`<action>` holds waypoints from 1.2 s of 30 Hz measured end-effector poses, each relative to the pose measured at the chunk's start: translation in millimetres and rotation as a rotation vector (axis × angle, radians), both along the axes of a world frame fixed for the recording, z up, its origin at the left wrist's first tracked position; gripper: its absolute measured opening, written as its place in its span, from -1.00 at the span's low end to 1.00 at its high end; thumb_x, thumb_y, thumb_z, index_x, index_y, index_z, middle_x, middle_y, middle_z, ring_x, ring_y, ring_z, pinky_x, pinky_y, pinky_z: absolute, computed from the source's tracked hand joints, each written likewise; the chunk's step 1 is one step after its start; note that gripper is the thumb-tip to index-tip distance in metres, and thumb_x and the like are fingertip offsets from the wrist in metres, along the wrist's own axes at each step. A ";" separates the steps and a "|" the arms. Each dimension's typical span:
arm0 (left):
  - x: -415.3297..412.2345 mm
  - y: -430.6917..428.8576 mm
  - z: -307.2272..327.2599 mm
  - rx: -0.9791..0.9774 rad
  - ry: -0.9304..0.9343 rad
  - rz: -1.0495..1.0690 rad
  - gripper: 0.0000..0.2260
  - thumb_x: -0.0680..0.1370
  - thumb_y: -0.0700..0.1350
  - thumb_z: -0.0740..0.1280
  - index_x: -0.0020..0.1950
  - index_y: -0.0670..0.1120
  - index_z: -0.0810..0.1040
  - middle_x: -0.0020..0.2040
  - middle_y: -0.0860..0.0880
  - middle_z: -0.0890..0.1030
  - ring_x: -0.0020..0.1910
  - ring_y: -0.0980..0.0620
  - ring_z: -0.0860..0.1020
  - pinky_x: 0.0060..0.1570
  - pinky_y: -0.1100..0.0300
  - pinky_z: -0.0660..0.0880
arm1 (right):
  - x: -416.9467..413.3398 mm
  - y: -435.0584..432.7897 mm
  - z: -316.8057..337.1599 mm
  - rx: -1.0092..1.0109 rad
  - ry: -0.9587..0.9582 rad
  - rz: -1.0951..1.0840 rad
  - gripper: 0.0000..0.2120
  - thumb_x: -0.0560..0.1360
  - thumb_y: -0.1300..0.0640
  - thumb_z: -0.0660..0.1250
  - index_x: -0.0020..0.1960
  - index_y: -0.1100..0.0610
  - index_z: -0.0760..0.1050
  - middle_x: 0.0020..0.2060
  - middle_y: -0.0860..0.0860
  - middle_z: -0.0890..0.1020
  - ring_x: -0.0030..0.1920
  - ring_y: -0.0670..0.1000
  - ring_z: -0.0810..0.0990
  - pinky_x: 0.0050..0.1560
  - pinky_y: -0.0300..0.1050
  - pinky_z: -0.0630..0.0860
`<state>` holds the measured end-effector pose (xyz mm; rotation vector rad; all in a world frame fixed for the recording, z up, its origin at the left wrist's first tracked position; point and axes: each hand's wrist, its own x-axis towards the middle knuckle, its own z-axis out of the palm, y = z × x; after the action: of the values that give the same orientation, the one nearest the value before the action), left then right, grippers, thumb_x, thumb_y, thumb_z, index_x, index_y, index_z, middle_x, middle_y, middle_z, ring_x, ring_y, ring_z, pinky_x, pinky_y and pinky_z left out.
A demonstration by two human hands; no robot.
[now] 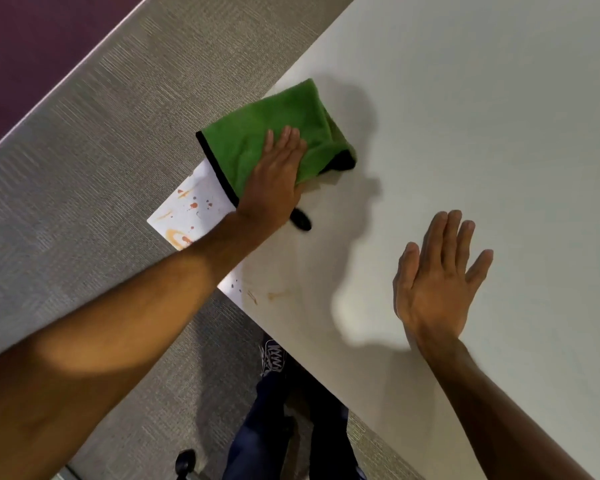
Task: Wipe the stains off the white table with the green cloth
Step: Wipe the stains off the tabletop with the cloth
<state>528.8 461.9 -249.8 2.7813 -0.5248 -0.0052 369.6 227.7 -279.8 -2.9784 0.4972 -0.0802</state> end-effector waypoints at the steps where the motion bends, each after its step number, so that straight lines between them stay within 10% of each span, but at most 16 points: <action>1: -17.4 4.1 4.0 0.005 0.017 -0.044 -0.49 0.55 -0.28 0.32 0.48 -0.35 0.32 0.50 -0.31 0.33 0.54 -0.27 0.24 0.57 -0.14 0.06 | -0.3 0.5 1.2 0.007 0.004 -0.003 -0.39 0.71 -0.11 -0.20 0.67 0.17 -0.08 0.68 0.08 -0.01 0.68 0.11 -0.08 0.60 0.36 -0.04; 12: -183.7 18.3 9.5 0.035 0.087 -0.341 -0.44 0.47 -0.08 0.29 0.40 -0.36 0.44 0.43 -0.32 0.43 0.45 -0.32 0.36 0.34 -0.30 0.39 | 0.8 3.1 6.4 0.023 0.040 -0.029 -0.40 0.72 -0.10 -0.16 0.68 0.15 -0.08 0.68 0.08 -0.01 0.68 0.10 -0.09 0.61 0.36 -0.04; 27: -74.5 -20.5 -8.8 0.142 0.025 -0.090 -0.41 0.61 -0.07 0.25 0.59 -0.21 0.18 0.60 -0.20 0.16 0.60 -0.21 0.05 0.57 -0.16 -0.02 | 1.7 4.6 5.2 0.041 0.032 -0.041 -0.39 0.71 -0.12 -0.17 0.68 0.13 -0.08 0.68 0.06 -0.02 0.68 0.08 -0.10 0.63 0.31 -0.08; 36: -146.3 6.3 3.1 -0.022 0.006 -0.231 -0.49 0.49 -0.21 0.38 0.40 -0.37 0.43 0.42 -0.33 0.44 0.44 -0.32 0.38 0.41 -0.32 0.30 | 0.0 1.4 -4.3 0.027 -0.028 -0.014 -0.41 0.72 -0.10 -0.14 0.68 0.13 -0.09 0.68 0.07 -0.01 0.68 0.10 -0.07 0.61 0.34 -0.06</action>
<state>382.5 468.2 -246.6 2.6819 -0.8358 -0.0583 369.6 229.1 -284.1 -2.9435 0.5110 -0.1151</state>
